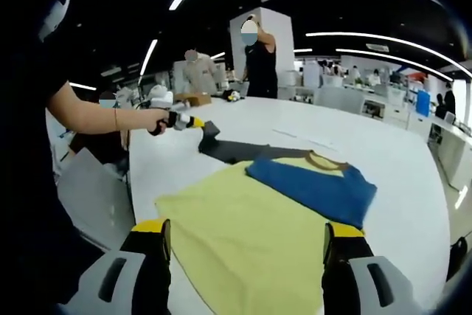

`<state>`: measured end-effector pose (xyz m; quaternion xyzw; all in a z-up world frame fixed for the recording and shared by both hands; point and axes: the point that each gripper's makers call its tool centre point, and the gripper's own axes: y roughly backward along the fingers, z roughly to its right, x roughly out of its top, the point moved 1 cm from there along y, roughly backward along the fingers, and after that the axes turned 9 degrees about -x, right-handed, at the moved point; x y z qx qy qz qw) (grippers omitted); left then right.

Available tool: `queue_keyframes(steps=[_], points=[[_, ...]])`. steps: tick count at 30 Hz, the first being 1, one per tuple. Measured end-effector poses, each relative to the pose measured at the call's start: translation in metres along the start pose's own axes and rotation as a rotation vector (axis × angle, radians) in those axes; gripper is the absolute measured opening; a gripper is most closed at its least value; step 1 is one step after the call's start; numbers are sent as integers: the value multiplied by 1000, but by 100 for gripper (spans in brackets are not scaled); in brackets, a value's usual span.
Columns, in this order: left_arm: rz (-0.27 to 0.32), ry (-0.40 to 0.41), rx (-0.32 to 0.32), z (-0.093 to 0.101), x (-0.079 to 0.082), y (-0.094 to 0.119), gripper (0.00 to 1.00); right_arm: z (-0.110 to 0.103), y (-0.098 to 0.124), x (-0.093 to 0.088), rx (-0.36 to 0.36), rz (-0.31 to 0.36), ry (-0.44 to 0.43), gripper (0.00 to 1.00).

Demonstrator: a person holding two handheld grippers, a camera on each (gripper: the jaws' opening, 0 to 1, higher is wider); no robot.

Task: Fold the garment on the visible template until the final outline fits inside the template.

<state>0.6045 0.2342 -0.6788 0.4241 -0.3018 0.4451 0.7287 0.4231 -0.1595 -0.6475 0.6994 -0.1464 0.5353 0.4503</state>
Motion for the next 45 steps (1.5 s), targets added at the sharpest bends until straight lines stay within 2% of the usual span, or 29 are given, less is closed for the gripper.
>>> queue_keyframes(steps=[9,15,18,27,36,45], points=[[9,10,-50,29,-4,-12,0,-3,-1,-1,7,-1,2,84],[10,16,-66,42,-11,-19,0,-6,-1,-2,15,-1,5,84],[-1,-9,-74,49,-15,-21,0,-8,0,-3,18,-5,10,84],[-9,5,-119,71,-20,-27,0,-6,-1,-6,9,-15,8,83],[-35,-31,-151,88,-24,-38,0,-5,-1,-7,9,-20,11,83],[-52,-59,-197,119,-29,-54,0,-5,-1,-8,9,-19,5,83]])
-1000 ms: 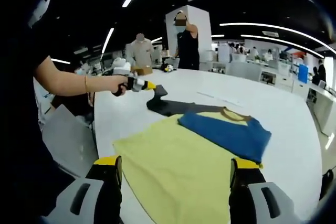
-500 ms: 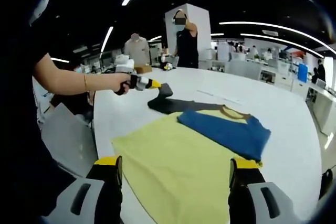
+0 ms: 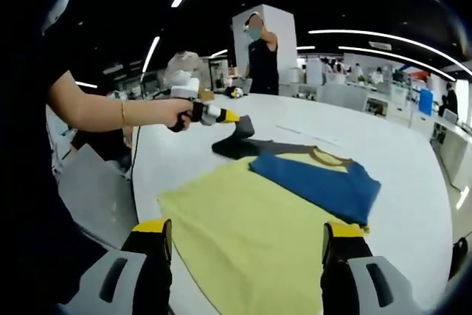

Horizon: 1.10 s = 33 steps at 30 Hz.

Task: Fold the garment on the visible template until the final outline fits inside the template.

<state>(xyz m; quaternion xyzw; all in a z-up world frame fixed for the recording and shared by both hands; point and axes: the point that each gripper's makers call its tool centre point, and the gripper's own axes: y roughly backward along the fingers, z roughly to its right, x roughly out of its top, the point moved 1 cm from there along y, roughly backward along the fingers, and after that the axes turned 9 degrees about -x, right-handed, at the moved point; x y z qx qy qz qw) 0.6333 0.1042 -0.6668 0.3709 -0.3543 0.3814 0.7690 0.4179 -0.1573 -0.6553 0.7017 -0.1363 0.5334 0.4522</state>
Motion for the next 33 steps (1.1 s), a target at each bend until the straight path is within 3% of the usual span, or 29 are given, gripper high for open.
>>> queue_keyframes(steps=[14,17,33], points=[[-27,-17,-81,46,-12,-31,0,3,2,-5,-10,-15,-3,83],[-37,-52,-99,55,-13,-37,0,4,2,-5,-13,-17,-5,83],[-42,-14,-196,109,-22,-66,0,7,2,-9,-16,-21,-20,83]])
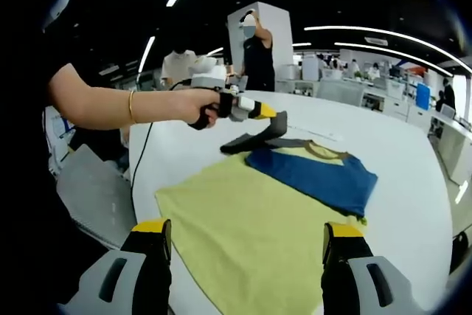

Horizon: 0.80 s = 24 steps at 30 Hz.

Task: Fold the garment on the visible template until the final outline fits inside the template.

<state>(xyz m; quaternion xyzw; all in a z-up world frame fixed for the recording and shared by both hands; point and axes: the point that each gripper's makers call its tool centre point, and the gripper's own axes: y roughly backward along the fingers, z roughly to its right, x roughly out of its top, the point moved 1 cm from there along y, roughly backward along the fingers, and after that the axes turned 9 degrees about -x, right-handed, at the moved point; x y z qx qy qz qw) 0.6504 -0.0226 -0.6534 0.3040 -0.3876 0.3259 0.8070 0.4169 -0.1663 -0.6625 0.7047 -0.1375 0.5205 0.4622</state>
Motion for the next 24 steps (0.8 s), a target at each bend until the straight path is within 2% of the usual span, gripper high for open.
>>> queue_keyframes(steps=[9,15,17,24], points=[[-3,-2,-72,28,-5,-16,0,3,-3,-1,-1,0,-4,83],[-32,-20,-111,41,-15,-26,0,5,-3,-2,-6,2,-16,83],[-7,-13,-142,49,-12,-28,0,4,-3,-3,-5,1,-21,83],[-16,-30,-184,70,-16,-43,0,1,-3,-8,-6,-12,-26,83]])
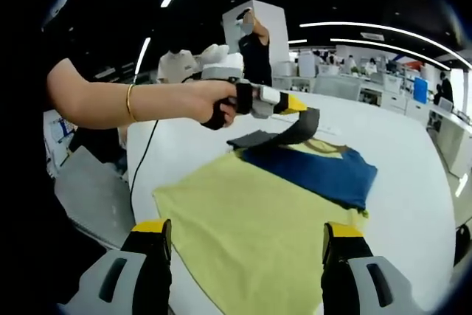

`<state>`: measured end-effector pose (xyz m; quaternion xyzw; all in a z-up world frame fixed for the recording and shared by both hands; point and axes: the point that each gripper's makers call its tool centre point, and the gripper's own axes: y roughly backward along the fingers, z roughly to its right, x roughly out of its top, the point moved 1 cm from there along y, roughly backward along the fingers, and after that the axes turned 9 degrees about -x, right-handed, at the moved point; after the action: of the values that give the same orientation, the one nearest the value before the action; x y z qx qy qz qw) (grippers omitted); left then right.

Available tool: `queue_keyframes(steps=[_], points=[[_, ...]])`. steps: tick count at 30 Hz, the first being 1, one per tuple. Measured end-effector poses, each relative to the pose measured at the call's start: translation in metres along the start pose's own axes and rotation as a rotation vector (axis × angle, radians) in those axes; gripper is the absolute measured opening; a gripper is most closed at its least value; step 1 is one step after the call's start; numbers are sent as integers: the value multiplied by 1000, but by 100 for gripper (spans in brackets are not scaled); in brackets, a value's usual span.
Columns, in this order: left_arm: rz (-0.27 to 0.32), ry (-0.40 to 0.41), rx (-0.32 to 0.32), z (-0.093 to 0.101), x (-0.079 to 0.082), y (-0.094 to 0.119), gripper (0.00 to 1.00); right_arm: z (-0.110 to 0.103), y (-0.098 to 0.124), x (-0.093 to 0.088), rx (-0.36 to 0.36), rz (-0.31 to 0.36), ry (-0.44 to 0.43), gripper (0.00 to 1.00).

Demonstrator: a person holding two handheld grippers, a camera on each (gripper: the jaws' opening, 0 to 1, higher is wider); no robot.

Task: Fold the garment on the visible template until the final outline fits inside the template.

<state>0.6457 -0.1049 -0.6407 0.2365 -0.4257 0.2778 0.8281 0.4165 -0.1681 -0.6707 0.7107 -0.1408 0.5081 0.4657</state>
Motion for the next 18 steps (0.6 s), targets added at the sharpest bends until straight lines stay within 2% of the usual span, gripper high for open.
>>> queue_keyframes(steps=[18], points=[[-57,-10,-72,29,-21,-32,0,2,-2,-9,-3,-26,-2,83]])
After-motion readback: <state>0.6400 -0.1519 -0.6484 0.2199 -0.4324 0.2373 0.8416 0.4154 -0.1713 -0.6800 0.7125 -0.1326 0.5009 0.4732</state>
